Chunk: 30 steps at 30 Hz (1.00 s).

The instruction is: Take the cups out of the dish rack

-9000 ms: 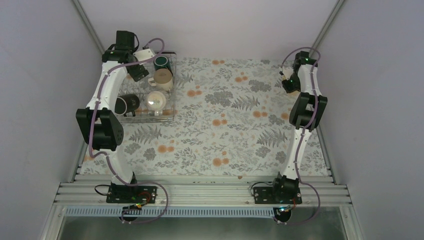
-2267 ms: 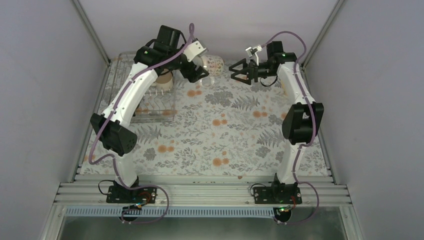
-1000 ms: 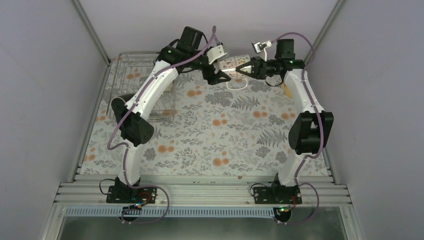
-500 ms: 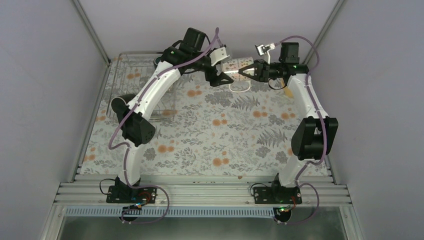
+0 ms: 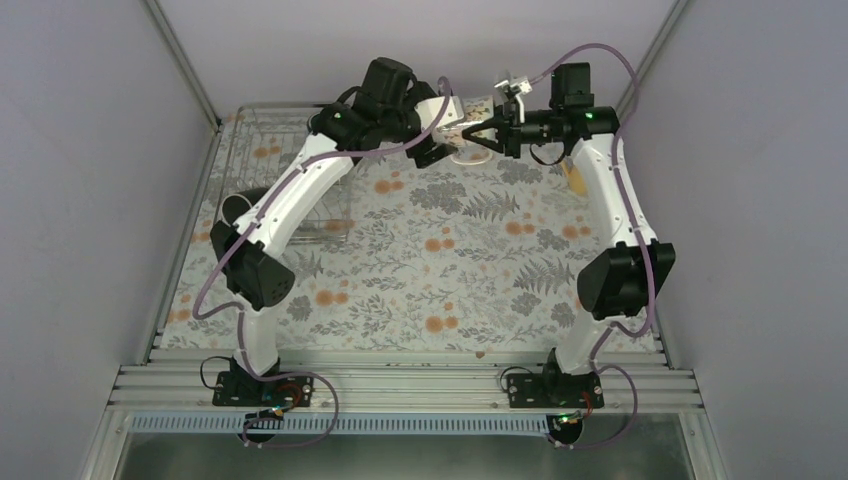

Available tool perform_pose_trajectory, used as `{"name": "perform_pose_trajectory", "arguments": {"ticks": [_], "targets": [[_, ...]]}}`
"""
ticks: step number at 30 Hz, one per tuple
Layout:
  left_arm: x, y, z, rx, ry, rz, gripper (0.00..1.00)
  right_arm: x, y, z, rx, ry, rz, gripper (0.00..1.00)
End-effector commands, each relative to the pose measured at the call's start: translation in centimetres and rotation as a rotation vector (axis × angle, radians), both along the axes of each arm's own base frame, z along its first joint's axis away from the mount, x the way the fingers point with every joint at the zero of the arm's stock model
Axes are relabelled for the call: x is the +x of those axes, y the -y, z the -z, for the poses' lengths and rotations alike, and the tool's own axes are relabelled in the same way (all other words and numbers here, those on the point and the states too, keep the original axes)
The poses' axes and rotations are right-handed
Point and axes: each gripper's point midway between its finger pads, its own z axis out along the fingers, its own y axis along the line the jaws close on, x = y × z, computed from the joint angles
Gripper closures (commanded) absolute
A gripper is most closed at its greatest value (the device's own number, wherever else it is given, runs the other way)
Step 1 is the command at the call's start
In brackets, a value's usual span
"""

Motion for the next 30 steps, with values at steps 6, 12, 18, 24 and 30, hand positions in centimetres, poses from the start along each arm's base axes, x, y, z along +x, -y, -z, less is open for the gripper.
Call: {"name": "perform_pose_trajectory", "arguments": {"ticks": [6, 12, 18, 24, 30], "targets": [[4.9, -18.7, 0.6, 0.466, 0.21, -0.649, 0.0, 5.9, 7.6, 1.1, -0.3, 0.059, 0.38, 0.97], [4.6, -18.1, 3.2, 0.407, 0.139, -0.587, 0.0, 3.2, 6.6, -0.4, -0.173, 0.022, 0.255, 0.97], [5.4, -14.8, 5.2, 0.294, 0.068, -0.447, 0.0, -0.9, 5.3, -2.2, -0.065, -0.016, 0.118, 0.97], [7.5, -16.8, 7.9, 0.442, 0.08, -0.54, 0.0, -0.4, 6.8, -0.7, -0.231, 0.007, 0.254, 0.97], [6.7, -19.4, 8.3, 0.556, 0.08, -0.56, 0.0, 3.6, 10.9, 5.7, -0.508, -0.062, 0.465, 0.97]]}}
